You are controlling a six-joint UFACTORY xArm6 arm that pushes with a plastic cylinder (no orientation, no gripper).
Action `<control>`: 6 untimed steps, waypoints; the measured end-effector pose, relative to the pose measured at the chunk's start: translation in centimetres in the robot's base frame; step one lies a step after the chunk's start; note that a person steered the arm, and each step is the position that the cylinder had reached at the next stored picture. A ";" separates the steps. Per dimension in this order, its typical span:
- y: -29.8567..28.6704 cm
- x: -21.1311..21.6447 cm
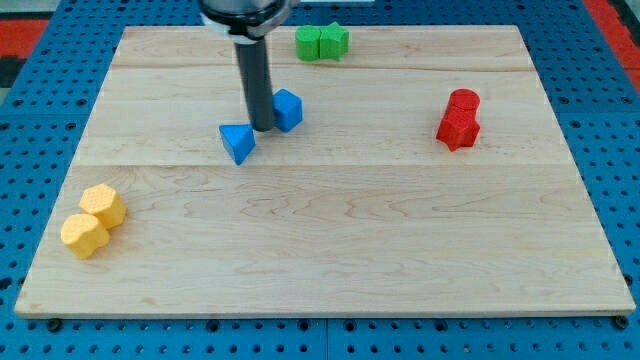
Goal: Place the blue cube towards the right side of the blue triangle
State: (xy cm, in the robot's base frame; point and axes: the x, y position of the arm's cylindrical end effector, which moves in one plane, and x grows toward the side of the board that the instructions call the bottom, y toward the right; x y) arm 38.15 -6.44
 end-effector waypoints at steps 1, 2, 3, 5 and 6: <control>-6.2 -0.1; -11.1 0.3; -11.3 6.6; -5.1 5.2; -0.6 2.0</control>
State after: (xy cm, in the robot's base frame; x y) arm 40.17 -7.05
